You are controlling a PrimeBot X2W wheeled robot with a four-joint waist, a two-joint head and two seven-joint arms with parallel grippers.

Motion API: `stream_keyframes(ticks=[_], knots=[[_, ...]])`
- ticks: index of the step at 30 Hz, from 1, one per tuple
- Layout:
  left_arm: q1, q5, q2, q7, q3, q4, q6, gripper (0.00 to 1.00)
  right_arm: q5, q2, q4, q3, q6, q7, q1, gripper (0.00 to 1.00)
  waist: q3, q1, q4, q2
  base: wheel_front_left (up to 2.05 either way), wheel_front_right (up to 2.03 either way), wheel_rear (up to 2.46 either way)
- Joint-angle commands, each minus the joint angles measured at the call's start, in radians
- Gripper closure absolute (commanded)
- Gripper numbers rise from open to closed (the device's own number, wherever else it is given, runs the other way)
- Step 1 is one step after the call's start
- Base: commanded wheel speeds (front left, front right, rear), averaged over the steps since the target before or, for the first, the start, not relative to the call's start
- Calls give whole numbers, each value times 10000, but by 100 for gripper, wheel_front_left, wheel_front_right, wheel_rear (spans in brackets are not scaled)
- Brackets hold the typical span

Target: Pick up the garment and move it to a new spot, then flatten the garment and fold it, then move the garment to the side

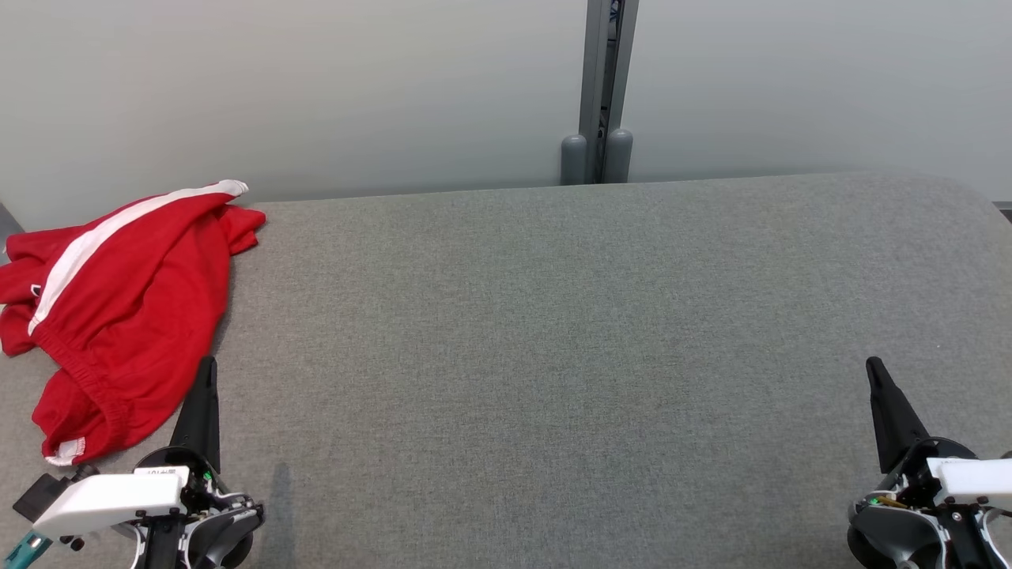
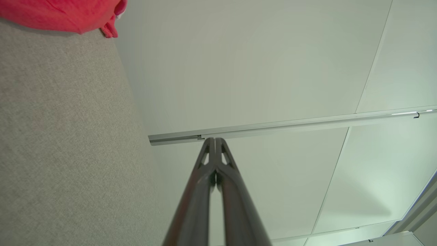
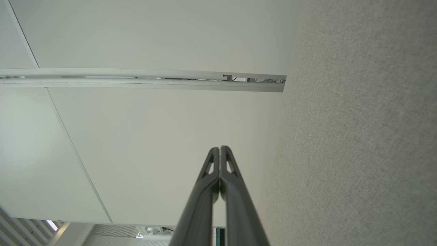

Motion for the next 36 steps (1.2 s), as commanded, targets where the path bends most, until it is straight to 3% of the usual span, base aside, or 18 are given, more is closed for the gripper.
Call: stream_keyframes(ticks=[1,28,29,36], knots=[[-134,-10,53,7,20,-27,-50,100,24,-91,-31,-12,12,24,-94,100,0,0,0,0,0,0,0],[-134,-10,53,6,20,-27,-49,100,24,-91,-31,-12,12,24,-94,100,0,0,0,0,0,0,0],[2,1,0,-3,-3,5,0,0,-1,0,4,3,0,-4,1,0,0,0,0,0,0,0,0],[376,37,-108,-203,-256,256,3,0,-38,133,262,192,-30,-195,337,0,1,0,0,0,0,0,0]])
